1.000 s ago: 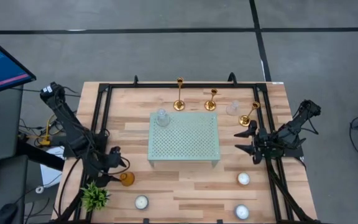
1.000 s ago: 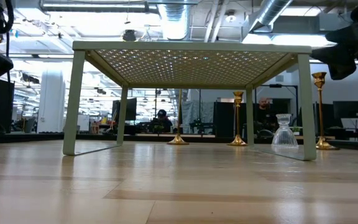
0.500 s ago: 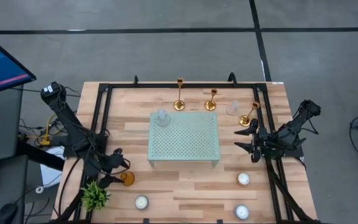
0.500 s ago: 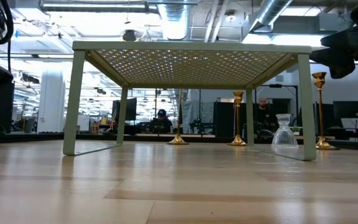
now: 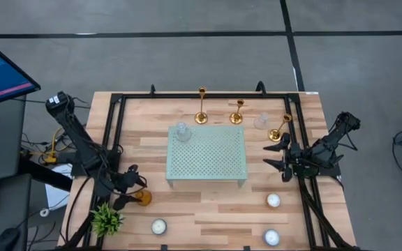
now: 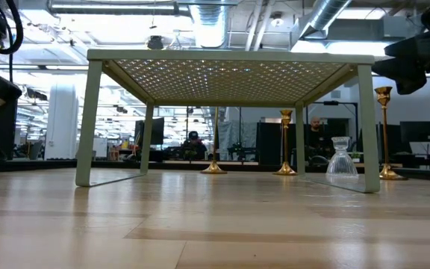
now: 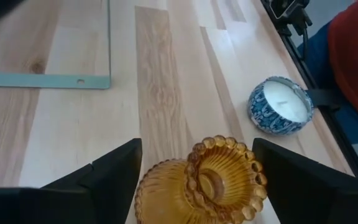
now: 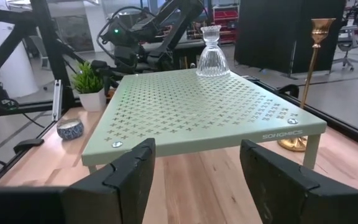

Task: Pick & Place candle stick holders
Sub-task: Put the yellow glass candle holder on the shelf

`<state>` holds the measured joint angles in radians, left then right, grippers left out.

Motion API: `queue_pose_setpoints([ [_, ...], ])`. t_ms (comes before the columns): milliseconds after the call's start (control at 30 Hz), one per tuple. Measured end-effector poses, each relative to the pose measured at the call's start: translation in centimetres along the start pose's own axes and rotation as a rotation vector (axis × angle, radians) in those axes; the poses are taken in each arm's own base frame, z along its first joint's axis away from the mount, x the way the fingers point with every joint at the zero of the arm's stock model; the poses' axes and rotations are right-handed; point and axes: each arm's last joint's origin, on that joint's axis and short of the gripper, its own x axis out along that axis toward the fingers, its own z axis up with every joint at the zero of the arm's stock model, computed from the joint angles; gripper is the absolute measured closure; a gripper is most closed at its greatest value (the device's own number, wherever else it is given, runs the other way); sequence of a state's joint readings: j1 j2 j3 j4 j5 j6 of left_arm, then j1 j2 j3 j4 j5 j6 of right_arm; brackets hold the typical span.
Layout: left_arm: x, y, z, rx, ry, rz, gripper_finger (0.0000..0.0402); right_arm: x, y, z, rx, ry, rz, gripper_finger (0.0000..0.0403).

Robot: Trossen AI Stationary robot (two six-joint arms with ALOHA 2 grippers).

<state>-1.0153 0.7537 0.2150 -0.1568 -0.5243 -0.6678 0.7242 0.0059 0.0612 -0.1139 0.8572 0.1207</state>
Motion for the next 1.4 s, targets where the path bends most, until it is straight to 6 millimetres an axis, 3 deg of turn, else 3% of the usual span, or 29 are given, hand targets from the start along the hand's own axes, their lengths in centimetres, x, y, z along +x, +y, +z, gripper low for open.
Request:
queue_pose_setpoints([
  [500, 2.2, -0.9, -0.7, -0.003, 0.009, 0.055, 0.0121, 0.0, 0.0, 0.0, -0.001, -0.001, -0.016, 0.0177],
  [900, 2.1, -0.9, -0.6, -0.032, -0.012, 0.066, 0.0252, 0.0, 0.0, 0.0, -0.001, 0.0, -0.013, 0.0177],
  [1200, 2.1, -0.9, -0.4, -0.076, -0.033, 0.083, 0.0253, 0.0, 0.0, 0.0, 0.0, 0.0, -0.013, 0.0177],
  [1400, 1.8, -2.1, 1.4, -0.118, -0.088, 0.06, 0.0254, 0.0, 0.0, 0.0, 0.002, 0.0, -0.012, 0.0177],
])
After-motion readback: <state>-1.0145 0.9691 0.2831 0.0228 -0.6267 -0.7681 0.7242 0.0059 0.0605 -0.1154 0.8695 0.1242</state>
